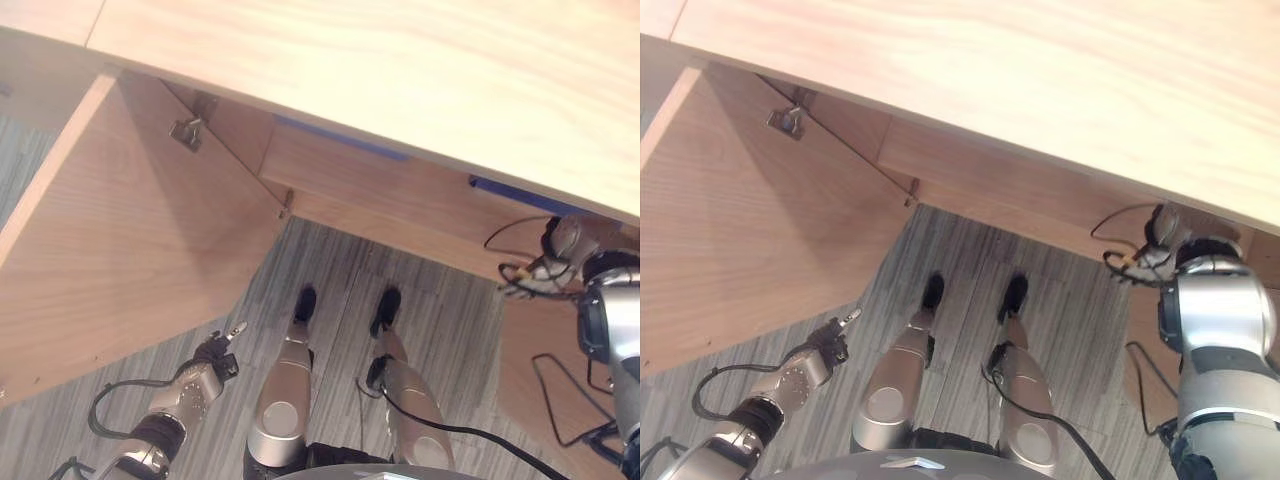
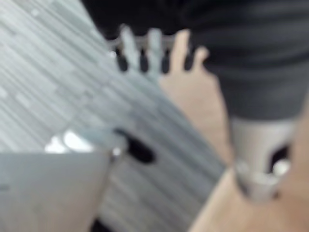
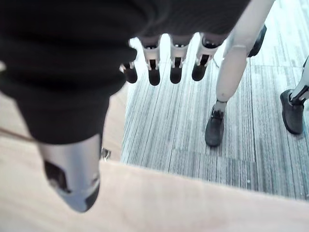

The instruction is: Put the empty folder in the office cabinet

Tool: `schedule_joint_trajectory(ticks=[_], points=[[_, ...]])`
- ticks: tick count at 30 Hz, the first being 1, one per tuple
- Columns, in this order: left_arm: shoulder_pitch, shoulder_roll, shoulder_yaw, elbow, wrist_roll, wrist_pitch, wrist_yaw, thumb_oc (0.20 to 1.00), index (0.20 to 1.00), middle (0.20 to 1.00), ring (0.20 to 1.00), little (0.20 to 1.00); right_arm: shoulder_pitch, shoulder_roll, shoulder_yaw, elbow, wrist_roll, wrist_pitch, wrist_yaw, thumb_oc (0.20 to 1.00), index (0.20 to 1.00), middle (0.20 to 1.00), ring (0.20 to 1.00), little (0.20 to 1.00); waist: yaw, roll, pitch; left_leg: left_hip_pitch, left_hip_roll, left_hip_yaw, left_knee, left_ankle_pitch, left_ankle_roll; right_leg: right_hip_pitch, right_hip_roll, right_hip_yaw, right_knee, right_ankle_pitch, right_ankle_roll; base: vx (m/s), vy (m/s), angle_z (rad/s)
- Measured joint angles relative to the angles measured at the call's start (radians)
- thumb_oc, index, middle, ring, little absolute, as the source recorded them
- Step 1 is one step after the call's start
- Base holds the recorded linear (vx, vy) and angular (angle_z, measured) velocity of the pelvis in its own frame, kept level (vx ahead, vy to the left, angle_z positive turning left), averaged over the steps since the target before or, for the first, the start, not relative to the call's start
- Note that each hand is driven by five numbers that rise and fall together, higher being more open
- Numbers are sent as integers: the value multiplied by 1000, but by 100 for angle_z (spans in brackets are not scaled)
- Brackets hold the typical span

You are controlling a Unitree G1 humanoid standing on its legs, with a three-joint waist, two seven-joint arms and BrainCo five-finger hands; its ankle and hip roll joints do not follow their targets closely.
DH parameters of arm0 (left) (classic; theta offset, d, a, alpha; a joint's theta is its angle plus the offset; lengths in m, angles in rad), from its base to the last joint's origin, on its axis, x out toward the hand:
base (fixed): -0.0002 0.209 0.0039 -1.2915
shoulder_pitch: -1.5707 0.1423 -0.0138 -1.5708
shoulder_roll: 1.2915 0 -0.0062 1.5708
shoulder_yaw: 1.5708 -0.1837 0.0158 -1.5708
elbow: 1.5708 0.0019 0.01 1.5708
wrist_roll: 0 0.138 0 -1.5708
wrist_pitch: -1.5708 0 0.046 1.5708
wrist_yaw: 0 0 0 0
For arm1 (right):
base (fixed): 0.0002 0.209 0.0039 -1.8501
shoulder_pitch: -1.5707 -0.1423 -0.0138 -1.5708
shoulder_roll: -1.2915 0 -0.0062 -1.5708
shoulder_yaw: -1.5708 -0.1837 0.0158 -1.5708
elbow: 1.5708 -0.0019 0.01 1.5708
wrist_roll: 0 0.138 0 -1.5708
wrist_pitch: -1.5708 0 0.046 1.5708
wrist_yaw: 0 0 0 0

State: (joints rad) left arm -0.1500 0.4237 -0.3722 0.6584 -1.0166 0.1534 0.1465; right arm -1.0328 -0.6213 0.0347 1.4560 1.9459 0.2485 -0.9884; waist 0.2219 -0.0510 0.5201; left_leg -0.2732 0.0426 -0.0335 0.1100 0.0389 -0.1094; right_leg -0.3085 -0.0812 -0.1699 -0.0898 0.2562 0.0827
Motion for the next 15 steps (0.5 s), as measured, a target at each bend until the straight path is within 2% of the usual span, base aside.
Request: schedule_joint_trajectory(ticks=[3,7,9,12,15], points=[[6,-17,-38,25,0,10,2,1000,1000,1000,1000,1000,141,91,-16,15,0,16,38,1000,1000,1000,1000,1000,-16,-9,-71,-33,0,1,87,-52,11,7,0,3,0,-7,-8,-27,84,-2],[9,-52,-62,95,0,19,25,1000,1000,1000,1000,1000,286,204,-37,37,-1,30,92,1000,1000,1000,1000,1000,-28,4,-173,-37,-4,31,190,-124,34,40,-6,22,0,-13,-16,-16,122,-20],[17,-58,-63,98,0,19,27,1000,1000,1000,1000,1000,313,227,-36,37,0,37,113,1000,1000,1000,1000,1000,-49,7,-203,-39,-15,33,214,-137,45,50,-19,20,0,-22,-23,-20,108,-1],[27,-89,-59,157,2,19,31,1000,1000,1000,1000,1000,367,268,-32,30,-1,38,161,1000,1000,1000,1000,1000,-54,16,-233,-34,-31,48,254,-161,69,70,-39,20,0,-22,-23,-20,114,-5],[53,-132,-52,240,8,19,30,1000,1000,1000,1000,1000,463,343,-5,-12,-23,41,221,1000,1000,1000,1000,1000,-62,24,-262,-31,-43,56,289,-186,94,88,-56,19,0,-37,-4,-10,116,-6]])
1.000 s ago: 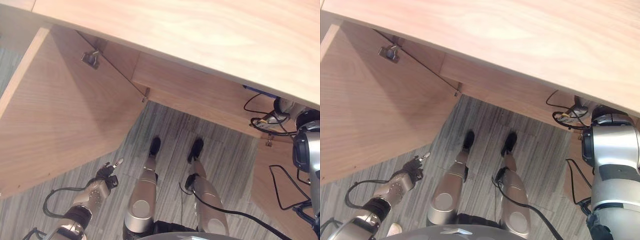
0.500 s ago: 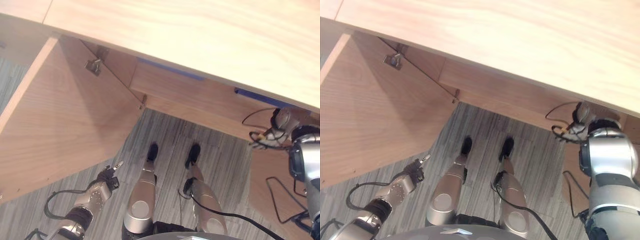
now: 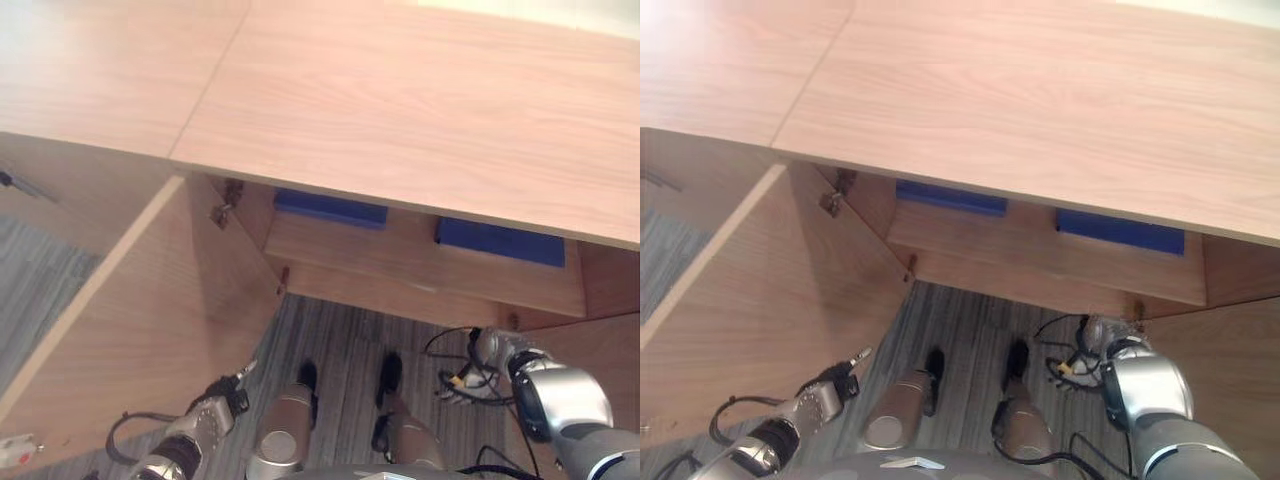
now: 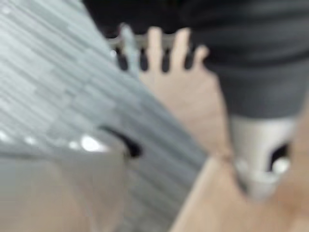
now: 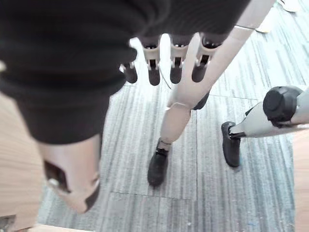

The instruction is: Put the empty folder in the office cabinet

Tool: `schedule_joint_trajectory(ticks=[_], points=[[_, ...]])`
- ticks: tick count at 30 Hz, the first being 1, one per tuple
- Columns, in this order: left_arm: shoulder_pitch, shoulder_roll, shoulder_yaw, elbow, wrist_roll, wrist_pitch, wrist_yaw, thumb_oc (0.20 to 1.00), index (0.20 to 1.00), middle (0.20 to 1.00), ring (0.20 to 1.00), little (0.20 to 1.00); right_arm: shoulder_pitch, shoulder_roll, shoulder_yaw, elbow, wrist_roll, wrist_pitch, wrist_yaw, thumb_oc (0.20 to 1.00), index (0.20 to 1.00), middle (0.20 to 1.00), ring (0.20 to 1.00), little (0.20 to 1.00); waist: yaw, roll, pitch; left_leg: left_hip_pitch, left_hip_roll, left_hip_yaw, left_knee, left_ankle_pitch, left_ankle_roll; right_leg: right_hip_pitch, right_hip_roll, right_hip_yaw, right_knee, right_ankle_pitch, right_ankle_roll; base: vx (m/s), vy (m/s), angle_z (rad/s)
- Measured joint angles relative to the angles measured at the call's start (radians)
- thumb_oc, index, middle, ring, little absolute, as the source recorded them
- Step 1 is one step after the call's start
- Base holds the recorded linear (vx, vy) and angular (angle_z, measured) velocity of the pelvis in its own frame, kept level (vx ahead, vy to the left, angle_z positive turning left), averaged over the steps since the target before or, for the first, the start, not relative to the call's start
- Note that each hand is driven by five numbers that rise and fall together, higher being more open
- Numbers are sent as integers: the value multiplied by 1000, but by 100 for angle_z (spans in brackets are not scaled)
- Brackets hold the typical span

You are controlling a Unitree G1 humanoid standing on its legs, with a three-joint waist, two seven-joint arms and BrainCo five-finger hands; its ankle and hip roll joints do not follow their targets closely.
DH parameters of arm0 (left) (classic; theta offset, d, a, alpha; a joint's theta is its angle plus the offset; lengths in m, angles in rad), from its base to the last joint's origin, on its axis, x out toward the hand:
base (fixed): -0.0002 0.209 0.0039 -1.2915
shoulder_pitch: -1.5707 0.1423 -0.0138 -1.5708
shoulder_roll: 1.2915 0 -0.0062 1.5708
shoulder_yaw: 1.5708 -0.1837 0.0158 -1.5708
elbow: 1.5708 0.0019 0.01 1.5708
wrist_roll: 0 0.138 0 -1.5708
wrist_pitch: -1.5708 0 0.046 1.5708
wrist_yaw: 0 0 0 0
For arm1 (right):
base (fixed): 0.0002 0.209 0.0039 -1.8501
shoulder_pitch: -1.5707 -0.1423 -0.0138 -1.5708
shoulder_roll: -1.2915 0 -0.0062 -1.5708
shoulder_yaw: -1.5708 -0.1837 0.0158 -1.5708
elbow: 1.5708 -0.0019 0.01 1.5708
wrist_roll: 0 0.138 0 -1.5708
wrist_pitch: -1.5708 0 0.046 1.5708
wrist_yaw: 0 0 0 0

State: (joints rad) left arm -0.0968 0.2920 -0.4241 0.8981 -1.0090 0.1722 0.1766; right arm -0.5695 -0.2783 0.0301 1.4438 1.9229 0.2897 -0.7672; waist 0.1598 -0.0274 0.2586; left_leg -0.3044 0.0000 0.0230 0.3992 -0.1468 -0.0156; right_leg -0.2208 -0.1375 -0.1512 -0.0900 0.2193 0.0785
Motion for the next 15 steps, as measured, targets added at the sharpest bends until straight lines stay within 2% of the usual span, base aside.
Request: schedule_joint_trajectory(ticks=[4,5,8,12,15], points=[[23,-49,4,114,15,-1,-3,1000,1000,1000,1000,1000,115,90,29,-21,-65,-1,60,1000,1000,1000,1000,1000,-17,5,-41,9,-20,11,15,-16,27,16,-24,-1,0,-33,21,-9,98,-3],[37,-61,6,147,16,-1,-3,1000,1000,1000,1000,1000,139,109,44,-35,-104,-4,90,1000,1000,1000,1000,1000,-19,5,-53,21,-22,27,12,-15,38,24,-35,-3,0,-60,45,7,88,-22],[63,-69,36,166,50,-6,-1,1000,1000,1000,1000,1000,175,126,55,-60,-202,-9,129,1000,1000,1000,1000,1000,-32,5,-80,44,-25,31,-7,-20,66,42,-43,-18,0,-106,61,6,71,-7],[93,-71,54,244,55,-7,12,1000,1000,1000,1000,1000,227,168,95,-71,-340,-12,216,1000,1000,1000,1000,1000,-43,-15,-148,104,-31,33,-72,-8,62,77,-50,-24,0,-136,77,0,37,-3],[96,-71,54,264,56,-7,16,1000,1000,1000,1000,1000,249,168,111,-81,-407,-9,255,1000,1000,1000,1000,1000,-43,-21,-160,121,-32,29,-88,-3,56,89,-48,-25,0,-136,78,-13,24,6]])
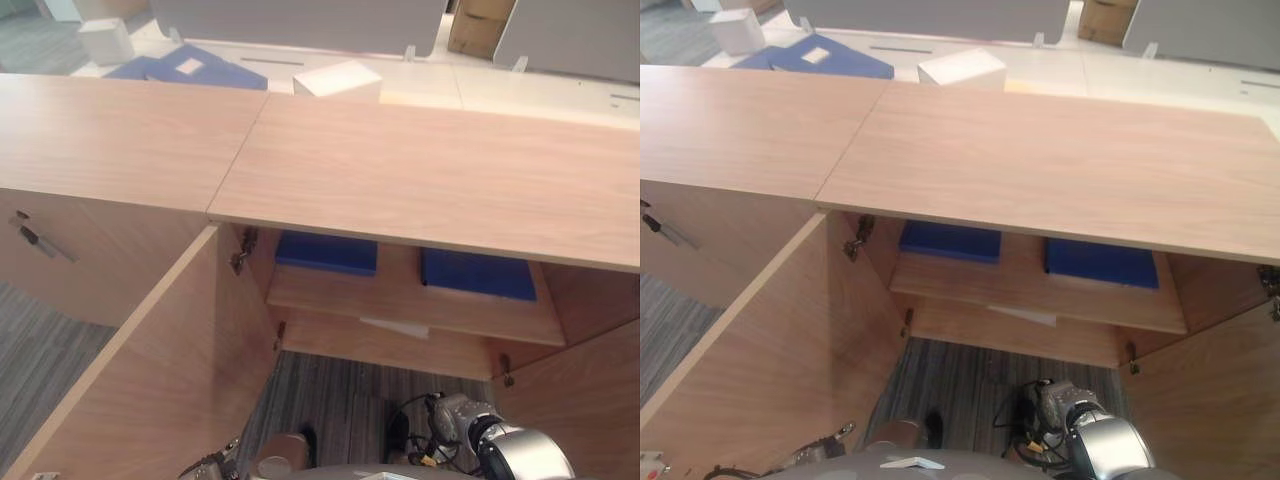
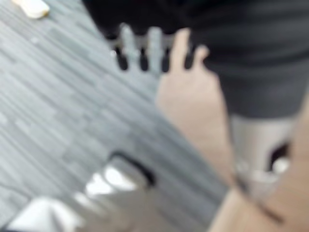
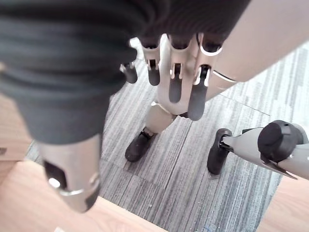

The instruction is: Put the empty folder in the office cabinet

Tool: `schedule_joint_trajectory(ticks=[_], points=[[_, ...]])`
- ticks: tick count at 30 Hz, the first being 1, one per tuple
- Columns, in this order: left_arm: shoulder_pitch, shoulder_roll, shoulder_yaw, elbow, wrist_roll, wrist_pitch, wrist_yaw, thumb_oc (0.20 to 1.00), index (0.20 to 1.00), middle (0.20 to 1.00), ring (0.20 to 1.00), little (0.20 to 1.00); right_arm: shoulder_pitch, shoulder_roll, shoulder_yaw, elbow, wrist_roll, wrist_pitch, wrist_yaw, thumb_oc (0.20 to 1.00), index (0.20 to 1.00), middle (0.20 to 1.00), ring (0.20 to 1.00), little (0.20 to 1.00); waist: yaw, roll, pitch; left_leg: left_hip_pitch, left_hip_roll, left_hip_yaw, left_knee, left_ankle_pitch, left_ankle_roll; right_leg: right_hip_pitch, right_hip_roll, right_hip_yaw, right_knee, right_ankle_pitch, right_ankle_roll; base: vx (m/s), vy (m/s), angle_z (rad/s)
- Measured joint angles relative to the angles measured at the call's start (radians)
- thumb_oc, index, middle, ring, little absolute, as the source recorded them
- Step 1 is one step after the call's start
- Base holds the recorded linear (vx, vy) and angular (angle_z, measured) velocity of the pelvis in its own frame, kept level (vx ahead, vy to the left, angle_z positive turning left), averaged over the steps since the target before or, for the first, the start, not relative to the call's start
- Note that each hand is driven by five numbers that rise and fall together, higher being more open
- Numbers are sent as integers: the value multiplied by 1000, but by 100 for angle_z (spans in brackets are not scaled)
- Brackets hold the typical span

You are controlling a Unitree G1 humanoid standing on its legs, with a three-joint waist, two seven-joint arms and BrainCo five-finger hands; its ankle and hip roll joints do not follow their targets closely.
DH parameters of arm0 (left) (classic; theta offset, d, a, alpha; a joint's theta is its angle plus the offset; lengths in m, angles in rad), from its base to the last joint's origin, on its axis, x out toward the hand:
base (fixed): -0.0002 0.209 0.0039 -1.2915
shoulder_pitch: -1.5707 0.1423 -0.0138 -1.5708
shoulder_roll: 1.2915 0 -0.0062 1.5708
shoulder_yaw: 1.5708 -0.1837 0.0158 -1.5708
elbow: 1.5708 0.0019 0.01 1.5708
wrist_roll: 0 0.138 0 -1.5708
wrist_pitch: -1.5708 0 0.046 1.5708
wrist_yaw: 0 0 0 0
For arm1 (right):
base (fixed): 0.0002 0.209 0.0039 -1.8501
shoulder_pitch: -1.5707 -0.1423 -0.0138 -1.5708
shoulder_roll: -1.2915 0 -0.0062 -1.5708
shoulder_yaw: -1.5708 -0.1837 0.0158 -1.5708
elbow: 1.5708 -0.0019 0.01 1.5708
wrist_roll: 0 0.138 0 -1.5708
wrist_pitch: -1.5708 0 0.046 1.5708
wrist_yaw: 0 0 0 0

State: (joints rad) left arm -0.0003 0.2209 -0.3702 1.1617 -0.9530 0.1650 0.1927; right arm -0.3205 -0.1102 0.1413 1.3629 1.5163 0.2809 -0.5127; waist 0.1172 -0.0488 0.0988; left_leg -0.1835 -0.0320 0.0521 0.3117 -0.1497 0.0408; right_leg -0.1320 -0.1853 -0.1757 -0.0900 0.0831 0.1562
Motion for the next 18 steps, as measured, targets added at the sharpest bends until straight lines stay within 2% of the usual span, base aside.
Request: schedule_joint_trajectory(ticks=[3,5,7,8,12,14,18], points=[[2,-7,0,52,18,17,15,1000,1000,1000,1000,1000,53,-2,98,-33,-161,2,84,1000,1000,1000,1000,1000,-2,-6,-14,21,0,-2,-20,5,-3,10,2,1,0,11,-7,-15,22,2],[7,-5,2,61,25,26,20,1000,1000,1000,1000,1000,78,-6,140,-37,-202,1,117,1000,1000,1000,1000,1000,-3,-10,-17,28,-3,-1,-28,5,-4,13,0,2,0,22,-19,-15,18,1],[7,-5,2,61,25,26,20,1000,1000,1000,1000,1000,78,-6,140,-37,-202,1,117,1000,1000,1000,1000,1000,-3,-10,-17,28,-3,-1,-28,5,-4,13,0,2,0,22,-19,0,0,0],[6,-8,19,63,25,29,21,1000,1000,1000,1000,1000,89,-6,141,-34,-222,1,131,1000,1000,1000,1000,1000,-17,-15,-13,33,-9,0,-31,7,-11,14,-6,6,0,55,-31,-35,28,1],[5,-8,19,68,26,30,21,1000,1000,1000,1000,1000,92,-4,144,-35,-243,2,136,1000,1000,1000,1000,1000,-26,-17,-9,36,-10,3,-31,5,-13,13,-6,8,0,74,-36,-25,18,-2],[-9,-8,19,74,28,36,23,1000,1000,1000,1000,1000,83,-6,178,-35,-281,2,152,1000,1000,1000,1000,1000,-27,-14,2,45,-10,9,-32,-1,-18,14,-8,13,0,105,-43,-44,22,-7],[-12,-8,20,74,35,47,23,1000,1000,1000,1000,1000,75,-13,178,-35,-282,1,152,1000,1000,1000,1000,1000,-26,-9,19,54,-11,8,-33,-5,-17,24,-8,13,0,109,-40,-70,22,0]])
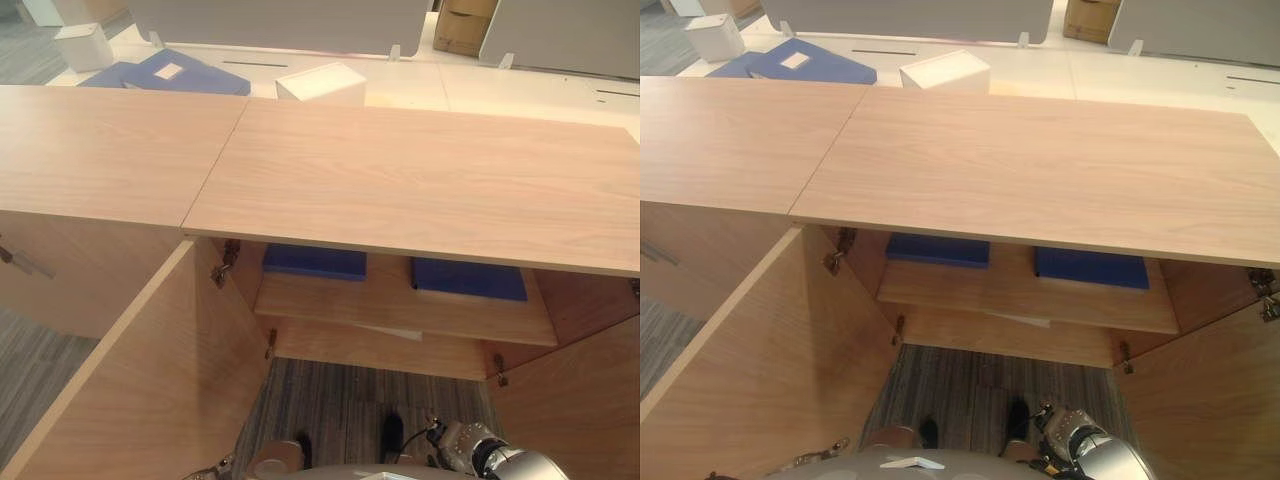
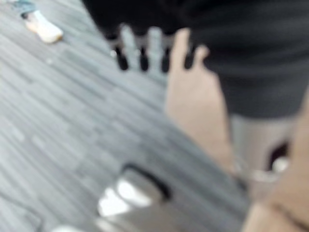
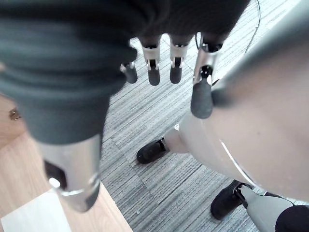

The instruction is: Put the empty folder in the office cabinet

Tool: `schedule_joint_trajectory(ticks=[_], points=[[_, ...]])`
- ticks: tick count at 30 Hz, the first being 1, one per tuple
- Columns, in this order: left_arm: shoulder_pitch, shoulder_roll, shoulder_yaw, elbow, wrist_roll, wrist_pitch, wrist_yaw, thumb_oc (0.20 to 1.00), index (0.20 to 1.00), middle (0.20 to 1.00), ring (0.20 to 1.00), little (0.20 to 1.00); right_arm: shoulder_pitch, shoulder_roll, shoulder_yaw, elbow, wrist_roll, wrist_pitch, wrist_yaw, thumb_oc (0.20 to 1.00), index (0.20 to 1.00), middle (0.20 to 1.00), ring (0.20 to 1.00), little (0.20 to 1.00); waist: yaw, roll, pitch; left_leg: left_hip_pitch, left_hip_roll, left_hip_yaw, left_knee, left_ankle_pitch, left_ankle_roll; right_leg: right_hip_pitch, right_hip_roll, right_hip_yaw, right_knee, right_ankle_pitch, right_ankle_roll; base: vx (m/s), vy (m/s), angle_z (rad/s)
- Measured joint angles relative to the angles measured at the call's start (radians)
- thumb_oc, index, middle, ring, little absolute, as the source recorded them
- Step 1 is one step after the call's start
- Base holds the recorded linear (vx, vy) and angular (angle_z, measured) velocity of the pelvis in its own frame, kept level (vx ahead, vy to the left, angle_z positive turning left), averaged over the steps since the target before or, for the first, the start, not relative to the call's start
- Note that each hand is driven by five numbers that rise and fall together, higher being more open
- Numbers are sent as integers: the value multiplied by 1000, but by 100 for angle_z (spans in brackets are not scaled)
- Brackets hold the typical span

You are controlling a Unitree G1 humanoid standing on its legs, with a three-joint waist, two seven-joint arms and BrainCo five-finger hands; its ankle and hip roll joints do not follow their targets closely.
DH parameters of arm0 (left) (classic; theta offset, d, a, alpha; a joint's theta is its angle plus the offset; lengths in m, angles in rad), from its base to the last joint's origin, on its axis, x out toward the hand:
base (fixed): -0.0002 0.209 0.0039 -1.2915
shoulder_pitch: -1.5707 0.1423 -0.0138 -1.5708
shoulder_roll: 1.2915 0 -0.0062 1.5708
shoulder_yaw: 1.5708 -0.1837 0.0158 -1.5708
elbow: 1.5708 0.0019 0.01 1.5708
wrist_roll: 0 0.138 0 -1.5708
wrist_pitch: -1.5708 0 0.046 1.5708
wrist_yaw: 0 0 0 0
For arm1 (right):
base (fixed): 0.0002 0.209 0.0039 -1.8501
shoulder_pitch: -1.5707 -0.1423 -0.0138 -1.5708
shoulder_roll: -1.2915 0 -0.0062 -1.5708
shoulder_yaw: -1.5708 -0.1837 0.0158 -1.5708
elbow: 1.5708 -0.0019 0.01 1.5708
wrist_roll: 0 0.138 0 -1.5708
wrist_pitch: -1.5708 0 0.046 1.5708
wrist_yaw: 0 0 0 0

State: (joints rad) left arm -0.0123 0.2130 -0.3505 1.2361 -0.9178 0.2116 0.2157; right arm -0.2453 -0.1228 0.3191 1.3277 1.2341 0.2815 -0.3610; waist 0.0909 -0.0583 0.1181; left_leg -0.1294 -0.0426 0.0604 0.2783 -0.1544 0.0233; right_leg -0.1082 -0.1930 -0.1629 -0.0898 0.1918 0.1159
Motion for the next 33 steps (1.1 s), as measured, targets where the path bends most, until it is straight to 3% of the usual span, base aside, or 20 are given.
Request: schedule_joint_trajectory(ticks=[5,8,10,13,14,15,16,17,19,20,21,23,25,26,28,29,30,32,33], points=[[-19,1,2,2,1,13,8,1000,1000,1000,1000,1000,2,1,-14,0,6,-18,20,1000,1000,1000,1000,1000,-1,-13,13,3,-1,0,7,-5,0,5,-1,0,0,7,-7,-71,23,0],[-32,2,41,3,1,24,21,1000,1000,1000,1000,1000,24,-7,-63,-32,47,-40,90,1000,1000,1000,1000,1000,-5,-21,15,8,0,5,25,-15,2,9,-1,3,0,36,-12,-116,51,-6],[-42,4,46,-3,4,29,37,1000,1000,1000,1000,1000,48,-5,-64,-76,68,-65,131,1000,1000,1000,1000,1000,-30,-31,20,9,-2,12,36,-20,7,10,-3,12,1,59,-12,-109,60,-11],[-63,3,78,0,12,45,54,1000,1000,1000,1000,1000,87,-5,-100,-119,105,-86,179,1000,1000,1000,1000,1000,-68,-47,34,16,-2,21,37,-32,16,9,1,16,1,136,3,-126,76,-18],[-67,3,79,2,17,50,63,1000,1000,1000,1000,1000,100,-6,-128,-117,124,-90,191,1000,1000,1000,1000,1000,-76,-47,46,26,0,24,28,-28,22,6,3,16,1,182,26,-114,73,-20],[-71,3,79,-1,25,52,69,1000,1000,1000,1000,1000,106,-7,-142,-118,124,-92,201,1000,1000,1000,1000,1000,-80,-41,61,39,7,27,9,-21,34,2,4,16,0,218,15,-66,44,-14],[-71,3,79,-1,25,52,69,1000,1000,1000,1000,1000,106,-7,-142,-118,124,-92,201,1000,1000,1000,1000,1000,-80,-41,61,39,7,27,9,-21,34,2,4,16,0,218,15,-63,48,-25],[-75,0,80,-6,35,50,80,1000,1000,1000,1000,1000,145,-10,-163,-109,125,-89,215,1000,1000,1000,1000,1000,-80,-37,65,74,15,58,-68,23,88,-24,-7,-48,-4,144,68,-50,37,-43],[-59,1,82,-20,42,70,91,1000,1000,1000,1000,1000,164,-9,-186,-112,128,-86,238,1000,1000,1000,1000,1000,-85,-6,83,124,41,69,-190,81,121,-42,-10,-140,3,87,65,-114,37,-54],[-49,1,84,-20,42,78,99,1000,1000,1000,1000,1000,165,-16,-197,-114,130,-86,242,1000,1000,1000,1000,1000,-87,7,91,151,50,73,-228,119,110,-22,-17,-157,5,86,65,-104,8,-24],[-49,1,84,-20,42,78,99,1000,1000,1000,1000,1000,165,-16,-197,-114,130,-86,242,1000,1000,1000,1000,1000,-87,7,91,151,50,73,-228,119,110,-22,-17,-157,5,86,65,-80,-3,-10],[-35,13,77,-18,42,91,121,1000,1000,1000,1000,1000,160,-36,-170,-111,148,-93,239,1000,1000,1000,1000,1000,-70,32,88,190,76,91,-294,172,91,-27,-71,-118,335,-10,50,-110,-50,4],[-44,33,76,-19,41,94,129,1000,1000,1000,1000,1000,165,-49,-157,-103,147,-102,216,1000,1000,1000,1000,1000,-48,56,76,185,113,84,-310,206,60,28,-73,-87,426,-49,49,-108,-140,11],[-46,43,73,-15,41,103,134,1000,1000,1000,1000,1000,170,-51,-150,-102,147,-109,210,1000,1000,1000,1000,1000,-47,59,77,181,124,79,-319,227,39,68,-70,-67,404,-71,61,-38,-167,6],[-39,49,71,-2,41,116,151,1000,1000,1000,1000,1000,187,-44,-149,-100,151,-136,210,1000,1000,1000,1000,1000,-43,34,61,178,123,73,-338,246,11,210,-77,-52,201,-61,70,-22,-158,-7],[-37,51,73,4,42,117,156,1000,1000,1000,1000,1000,188,-32,-148,-105,162,-160,215,1000,1000,1000,1000,1000,-41,16,48,179,114,73,-356,258,-6,258,-71,-33,114,14,71,-16,-142,-18],[-35,55,78,-3,42,117,160,1000,1000,1000,1000,1000,182,-21,-146,-123,163,-186,223,1000,1000,1000,1000,1000,-42,1,42,174,108,82,-359,265,-25,281,-67,-37,63,24,94,-21,-125,-32],[-26,34,78,-30,42,117,165,1000,1000,1000,1000,1000,171,-21,-144,-159,161,-221,223,1000,1000,1000,1000,1000,-48,12,36,175,121,89,-364,264,-37,293,-52,-38,32,12,107,-26,-51,-29],[-21,-3,75,-39,41,118,169,1000,1000,1000,1000,1000,162,-25,-141,-193,156,-283,217,1000,1000,1000,1000,1000,-59,27,16,172,140,84,-367,265,-49,286,-34,-32,30,-10,130,-85,-26,-24]])
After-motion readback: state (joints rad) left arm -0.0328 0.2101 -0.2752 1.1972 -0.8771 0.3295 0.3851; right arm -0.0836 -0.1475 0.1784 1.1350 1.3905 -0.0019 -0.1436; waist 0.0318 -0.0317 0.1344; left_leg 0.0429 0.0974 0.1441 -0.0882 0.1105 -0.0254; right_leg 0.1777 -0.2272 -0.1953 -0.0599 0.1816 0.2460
